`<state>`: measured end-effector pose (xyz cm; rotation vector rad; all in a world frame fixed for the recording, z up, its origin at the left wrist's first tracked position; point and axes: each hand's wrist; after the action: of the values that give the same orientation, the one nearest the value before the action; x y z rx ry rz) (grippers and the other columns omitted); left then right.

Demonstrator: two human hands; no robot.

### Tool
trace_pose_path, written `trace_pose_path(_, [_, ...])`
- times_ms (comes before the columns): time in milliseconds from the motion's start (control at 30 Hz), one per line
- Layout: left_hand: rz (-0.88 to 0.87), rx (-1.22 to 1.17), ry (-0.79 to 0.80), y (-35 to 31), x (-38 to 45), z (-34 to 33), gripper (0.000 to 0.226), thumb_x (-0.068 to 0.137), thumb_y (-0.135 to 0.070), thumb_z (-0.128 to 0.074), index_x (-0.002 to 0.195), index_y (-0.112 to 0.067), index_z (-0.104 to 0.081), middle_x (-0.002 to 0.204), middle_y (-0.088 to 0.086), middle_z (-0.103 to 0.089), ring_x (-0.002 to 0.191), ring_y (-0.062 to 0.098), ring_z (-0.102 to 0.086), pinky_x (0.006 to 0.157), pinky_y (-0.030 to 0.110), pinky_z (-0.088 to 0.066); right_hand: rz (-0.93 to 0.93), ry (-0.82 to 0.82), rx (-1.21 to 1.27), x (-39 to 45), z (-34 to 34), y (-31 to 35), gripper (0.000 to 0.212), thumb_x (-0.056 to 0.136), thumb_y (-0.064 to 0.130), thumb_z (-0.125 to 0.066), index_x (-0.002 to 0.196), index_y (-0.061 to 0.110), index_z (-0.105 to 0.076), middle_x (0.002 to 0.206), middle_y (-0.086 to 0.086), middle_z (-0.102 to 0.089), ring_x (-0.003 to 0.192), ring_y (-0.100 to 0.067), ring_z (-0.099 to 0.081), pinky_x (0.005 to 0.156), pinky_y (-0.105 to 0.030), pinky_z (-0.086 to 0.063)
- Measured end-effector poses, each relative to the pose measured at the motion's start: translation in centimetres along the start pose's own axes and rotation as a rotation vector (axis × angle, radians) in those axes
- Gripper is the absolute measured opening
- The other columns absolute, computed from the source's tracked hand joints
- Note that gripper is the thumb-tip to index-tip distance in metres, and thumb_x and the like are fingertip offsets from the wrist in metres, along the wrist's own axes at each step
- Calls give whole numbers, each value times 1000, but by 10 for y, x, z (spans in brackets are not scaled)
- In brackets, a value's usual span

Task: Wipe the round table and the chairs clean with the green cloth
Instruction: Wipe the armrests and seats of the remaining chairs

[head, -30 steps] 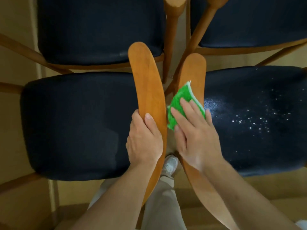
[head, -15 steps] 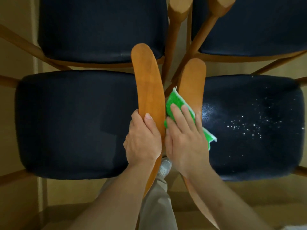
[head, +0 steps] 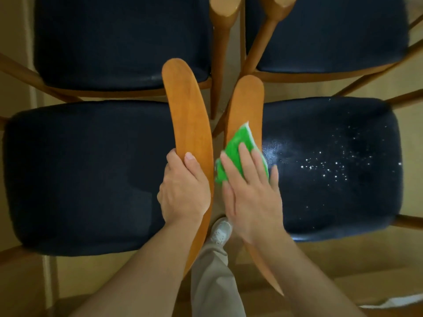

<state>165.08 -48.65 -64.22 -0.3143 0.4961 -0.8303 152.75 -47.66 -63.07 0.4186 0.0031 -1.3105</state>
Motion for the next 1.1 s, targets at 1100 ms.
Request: trace_pose_path(1100, [-39,-96,-76,10,1,-5,41,101,-46,-23,96,-15,-49,68,-6,-47,59,14,-49,53,32,-34,-590,-200,1201,-70,-46,89,41,100,38,-34,140,41,-38,145,20,-43,131,12,-34,108,-10,-28])
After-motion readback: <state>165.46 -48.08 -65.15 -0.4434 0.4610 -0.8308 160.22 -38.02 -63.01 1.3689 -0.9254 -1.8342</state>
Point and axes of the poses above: each hand's wrist, its own x-axis towards the middle knuckle, its own z-axis out of the back of the hand, y = z × x
